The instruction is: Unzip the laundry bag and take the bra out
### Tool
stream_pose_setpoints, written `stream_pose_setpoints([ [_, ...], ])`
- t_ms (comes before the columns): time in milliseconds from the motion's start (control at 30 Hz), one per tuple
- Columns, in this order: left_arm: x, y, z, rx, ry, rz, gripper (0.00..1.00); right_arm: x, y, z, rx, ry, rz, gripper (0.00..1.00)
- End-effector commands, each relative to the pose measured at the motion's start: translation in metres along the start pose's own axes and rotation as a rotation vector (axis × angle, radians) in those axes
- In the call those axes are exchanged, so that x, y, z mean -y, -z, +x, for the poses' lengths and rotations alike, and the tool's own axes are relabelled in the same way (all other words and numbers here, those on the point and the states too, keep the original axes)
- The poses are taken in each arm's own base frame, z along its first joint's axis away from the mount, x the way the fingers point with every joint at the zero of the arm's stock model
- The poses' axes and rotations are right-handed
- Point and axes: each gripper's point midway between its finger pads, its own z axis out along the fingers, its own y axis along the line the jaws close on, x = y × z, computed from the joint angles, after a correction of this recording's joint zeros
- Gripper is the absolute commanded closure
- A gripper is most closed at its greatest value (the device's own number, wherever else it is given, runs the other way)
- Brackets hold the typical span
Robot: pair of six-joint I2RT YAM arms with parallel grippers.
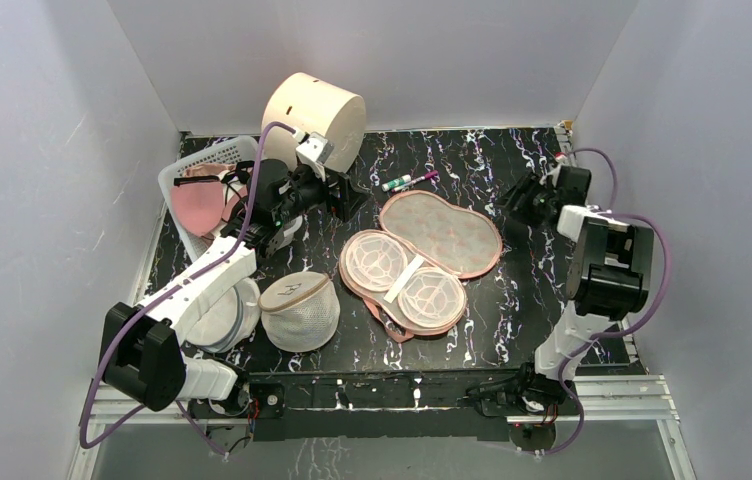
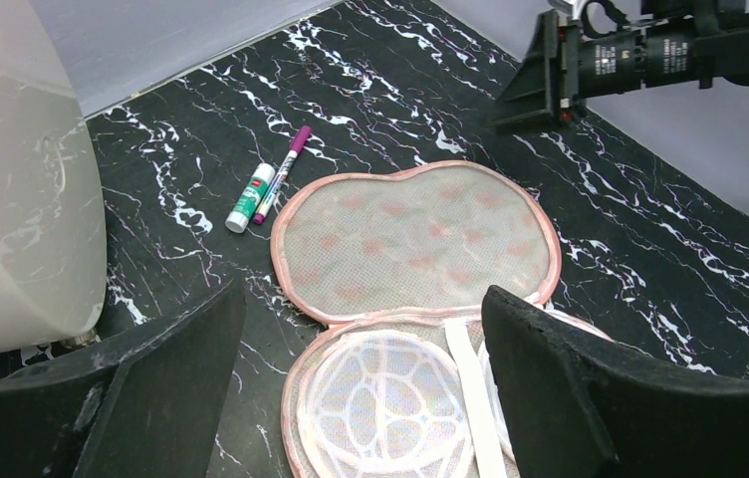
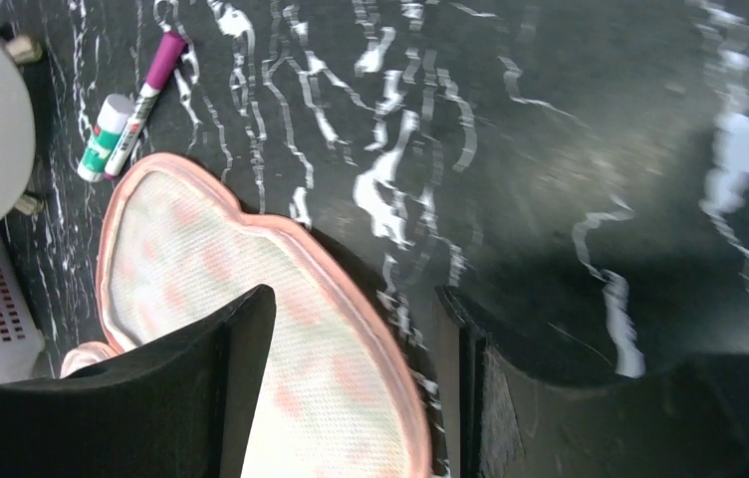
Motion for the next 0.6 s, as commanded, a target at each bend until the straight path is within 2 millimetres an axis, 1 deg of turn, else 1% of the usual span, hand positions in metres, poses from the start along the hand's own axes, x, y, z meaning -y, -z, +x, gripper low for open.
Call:
stream_pose_setpoints([
  [0,0.003,0.001,-0.018,0.051,-0.027,0.009,0.13,-0.037,-0.018,-0.019,0.03,0.127,-0.056,0.44],
  [100,0.004,0.0,-0.016,0.043,-0.022,0.016,0.13,-0.058,-0.031,-0.018,0.018,0.162,-0.091,0.44],
  [167,0.004,-0.001,-0.014,0.038,-0.019,0.02,0.13,-0.073,-0.041,-0.013,-0.001,0.186,-0.118,0.44],
  [333,0.002,-0.003,-0.011,0.027,-0.016,0.014,0.14,-0.091,-0.064,0.002,-0.044,0.214,-0.149,0.44],
  [433,0.0,-0.002,-0.01,0.028,-0.018,0.0,0.15,-0.108,-0.069,0.012,-0.065,0.239,-0.176,0.44],
  [467,-0.001,-0.002,-0.01,0.027,-0.017,-0.005,0.15,-0.113,-0.071,0.014,-0.066,0.247,-0.185,0.44],
  [500,-0.001,-0.003,-0.01,0.026,-0.017,-0.006,0.15,-0.115,-0.072,0.012,-0.064,0.248,-0.187,0.44],
  [533,-0.002,-0.003,-0.009,0.023,-0.016,-0.006,0.15,-0.125,-0.074,0.019,-0.077,0.264,-0.204,0.44],
  [567,-0.002,-0.003,-0.008,0.021,-0.014,-0.006,0.15,-0.127,-0.075,0.02,-0.077,0.267,-0.207,0.44],
])
